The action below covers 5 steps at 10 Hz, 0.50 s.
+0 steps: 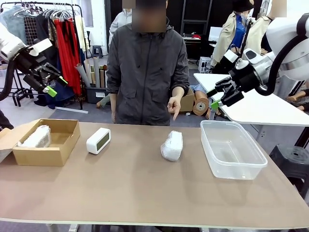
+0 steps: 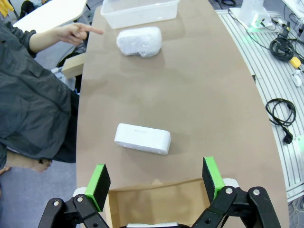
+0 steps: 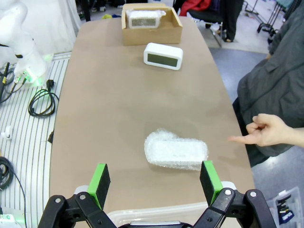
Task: Separate and place wrapped and unwrapped clocks.
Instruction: Pick up the Digital clock indicated by the person.
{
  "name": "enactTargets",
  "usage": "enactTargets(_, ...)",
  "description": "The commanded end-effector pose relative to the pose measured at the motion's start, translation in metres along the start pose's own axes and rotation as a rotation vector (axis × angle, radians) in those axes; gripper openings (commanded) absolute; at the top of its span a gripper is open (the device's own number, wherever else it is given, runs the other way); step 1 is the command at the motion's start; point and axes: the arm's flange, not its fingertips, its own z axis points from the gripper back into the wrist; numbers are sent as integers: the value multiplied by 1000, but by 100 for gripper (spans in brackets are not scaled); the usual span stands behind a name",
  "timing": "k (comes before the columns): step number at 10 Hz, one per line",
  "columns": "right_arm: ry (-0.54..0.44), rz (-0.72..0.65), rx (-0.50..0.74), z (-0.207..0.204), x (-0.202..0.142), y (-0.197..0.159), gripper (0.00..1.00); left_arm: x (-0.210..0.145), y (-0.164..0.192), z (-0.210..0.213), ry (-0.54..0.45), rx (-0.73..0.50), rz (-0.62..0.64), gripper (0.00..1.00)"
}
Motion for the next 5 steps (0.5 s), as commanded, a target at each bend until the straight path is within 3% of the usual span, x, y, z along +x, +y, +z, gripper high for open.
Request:
enactTargets(1,2,3,1,1,1,0,100,1,-4,-1,15,4,-9,100)
enactTargets(5,2,3,1,1,1,0,100,1,-4,-1,15,4,-9,100)
